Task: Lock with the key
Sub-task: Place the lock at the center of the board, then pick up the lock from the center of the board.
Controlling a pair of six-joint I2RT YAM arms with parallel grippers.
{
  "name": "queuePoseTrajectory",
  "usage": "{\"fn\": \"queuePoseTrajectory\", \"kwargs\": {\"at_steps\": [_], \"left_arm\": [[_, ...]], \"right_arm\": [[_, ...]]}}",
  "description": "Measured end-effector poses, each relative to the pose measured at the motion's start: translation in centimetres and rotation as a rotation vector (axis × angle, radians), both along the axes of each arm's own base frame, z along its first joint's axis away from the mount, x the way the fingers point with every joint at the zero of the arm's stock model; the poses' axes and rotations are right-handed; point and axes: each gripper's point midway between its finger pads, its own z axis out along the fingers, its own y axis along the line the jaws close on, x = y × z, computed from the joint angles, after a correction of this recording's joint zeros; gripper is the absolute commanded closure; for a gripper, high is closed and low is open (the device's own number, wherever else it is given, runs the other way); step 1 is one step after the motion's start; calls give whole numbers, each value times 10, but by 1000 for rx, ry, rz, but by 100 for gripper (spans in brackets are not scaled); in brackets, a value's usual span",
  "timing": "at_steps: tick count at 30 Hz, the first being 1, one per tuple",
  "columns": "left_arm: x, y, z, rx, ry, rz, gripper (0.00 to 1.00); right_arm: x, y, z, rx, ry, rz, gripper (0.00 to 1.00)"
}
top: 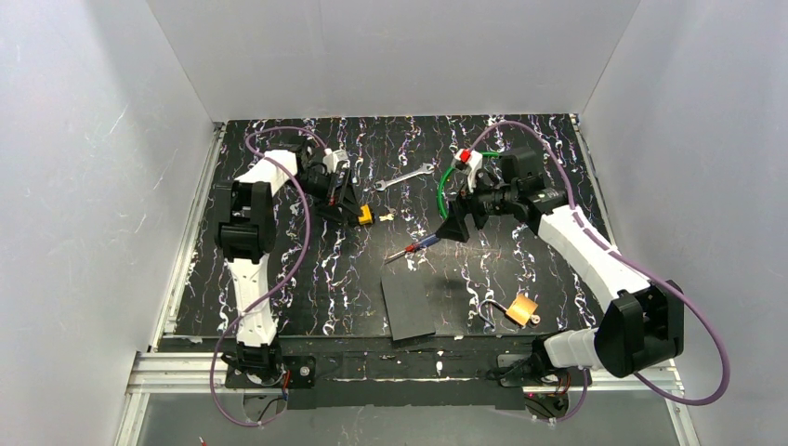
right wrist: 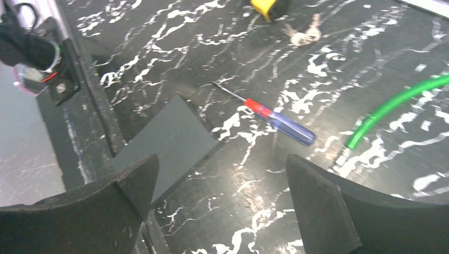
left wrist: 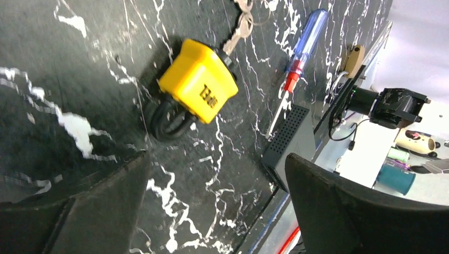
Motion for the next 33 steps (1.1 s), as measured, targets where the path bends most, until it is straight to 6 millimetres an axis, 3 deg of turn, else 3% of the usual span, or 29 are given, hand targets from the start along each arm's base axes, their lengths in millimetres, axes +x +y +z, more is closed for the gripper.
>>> {"fn": "queuePoseTrajectory", "kwargs": {"at_steps": [2,7,12,15,19,26,33], "left_arm": [[-2,4,7,29,-23,2,2],[-10,17,49,103,-170,0,2],[-30,26,101,130,-335,0,2],[-43,28,121,125,-395,1,2],[-59,29,126,118,-411,-2,2],[-76,30,105,121,-339,-8,2],[-76,30,111,117,-370,-5,2]], "right_arm": [[9,-10,2,-41,-17,-41,2],[18,-43,-7,-207,-59,-117,2],[0,-90,-26,-458,-93,-117,4],[-18,-120,-36,-596,-135,-99,7],[-43,-146,-54,-730,-123,-50,8],[-83,-183,-119,-1006,90,111,2],[-99,-202,-141,-1108,177,148,2]]}}
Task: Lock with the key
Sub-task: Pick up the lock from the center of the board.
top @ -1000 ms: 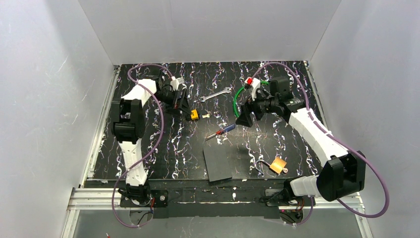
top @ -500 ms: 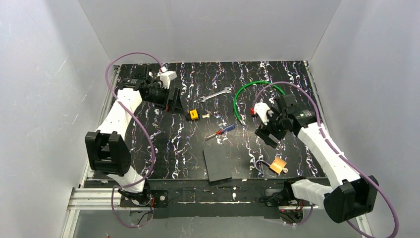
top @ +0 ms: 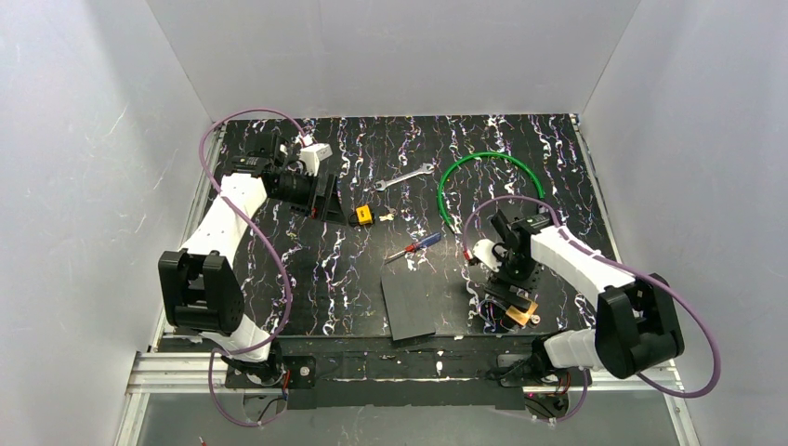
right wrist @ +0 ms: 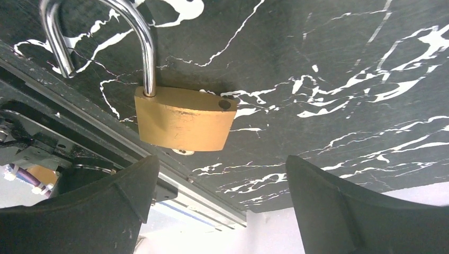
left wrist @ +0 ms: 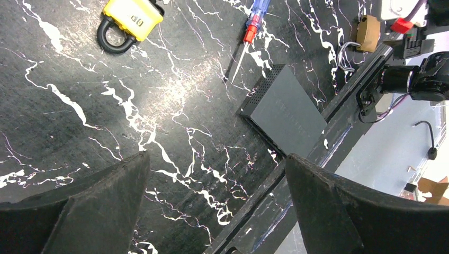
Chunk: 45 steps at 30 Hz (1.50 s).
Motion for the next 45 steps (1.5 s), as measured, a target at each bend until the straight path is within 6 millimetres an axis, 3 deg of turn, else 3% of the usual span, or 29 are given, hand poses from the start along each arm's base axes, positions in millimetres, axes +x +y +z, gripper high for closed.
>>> {"fn": "queuePoseTrajectory", "kwargs": {"at_steps": [7,25,31,45], "left_arm": [[0,0,4,-4,-13,2,2],[3,-2,2,-12,-22,4,2],[3,-1,1,-11,-21,5,2],[7,0,0,-1,-40,11,2]], "right_arm": [[-11,-5,-13,-41,54,-10,2],[-22,20,-28,-138,109,131,2],[-20,21,-32,-191,88,143,2],[-9,8,-41,-279,41,145,13]]}}
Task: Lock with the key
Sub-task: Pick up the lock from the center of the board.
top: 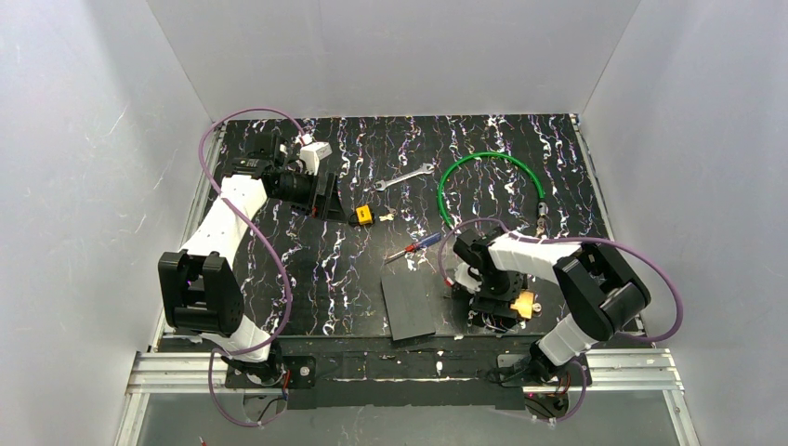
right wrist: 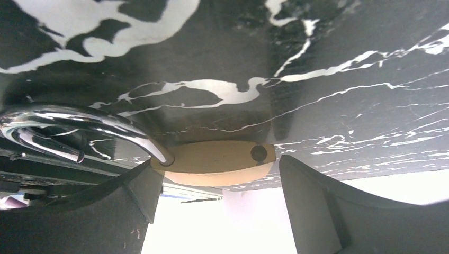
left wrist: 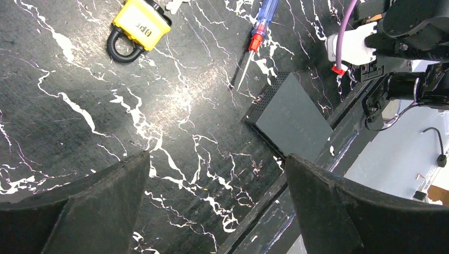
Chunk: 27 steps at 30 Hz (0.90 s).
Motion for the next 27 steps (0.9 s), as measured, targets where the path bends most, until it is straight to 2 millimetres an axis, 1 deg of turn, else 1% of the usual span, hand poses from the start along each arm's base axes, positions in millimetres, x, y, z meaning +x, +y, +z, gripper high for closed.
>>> {"fn": "queuePoseTrajectory", "kwargs": {"at_steps": [4,7,10,13,17,21,24,27], "left_arm": [[0,0,0,3,0,1,2],[0,0,0,3,0,2,2],[0,0,0,3,0,2,2],[0,0,0,3,2,4,2],[0,0,0,2,2,4,2],[0,0,0,-1,3,3,2],[0,0,0,-3,4,4,2],[0,0,1,-4,6,7,2]], "right_arm": [[6,-4,0,8,-2,6,10],[11,-5,0,53,5,-9,2],[22,-2,3,157,-3,-42,2],[34,0,10,271,-47,-63,2],[45,0,17,364,-104,-57,2],[42,4,13,405,-97,-35,2],[38,6,6,423,-60,-38,2],[36,4,0,423,-36,-57,2]]}}
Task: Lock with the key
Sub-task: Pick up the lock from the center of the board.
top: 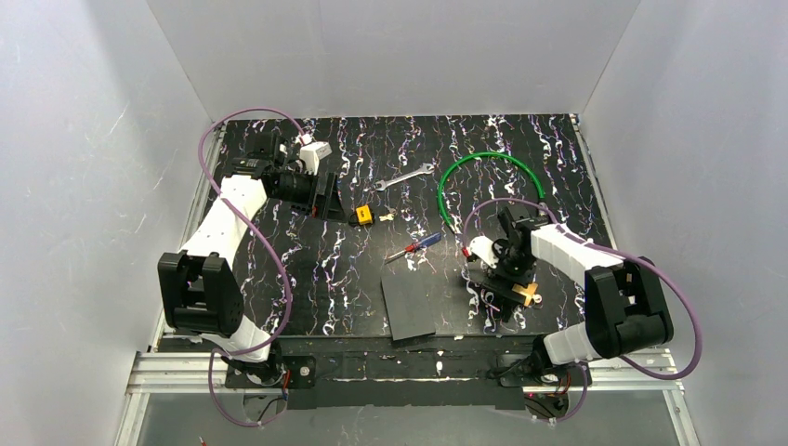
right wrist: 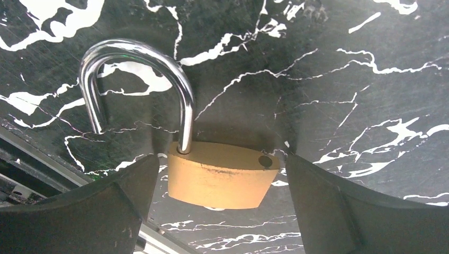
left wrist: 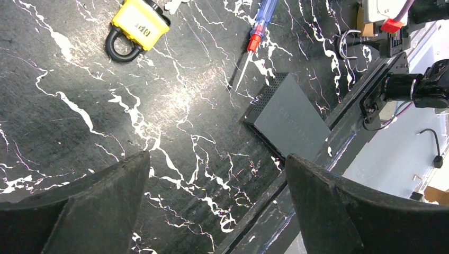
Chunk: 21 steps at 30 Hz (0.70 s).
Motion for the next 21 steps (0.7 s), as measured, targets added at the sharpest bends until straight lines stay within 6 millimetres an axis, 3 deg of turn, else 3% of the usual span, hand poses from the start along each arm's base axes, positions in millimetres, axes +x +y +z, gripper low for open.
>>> {"fn": "queuePoseTrajectory", "kwargs": {"at_steps": [8,16,21], "left_arm": [[-1,0,4,-2,-13,0,2],[-6,-6,19,-61,-32,-17,2],[-13,-12,36,-137,-44,-42,2]], "right_arm": [[5,-8,-1,-2,-2,-34,5],[8,-10,-1,-10,-23,-81,26],[10,-7,0,10,-15,-123,45]]}}
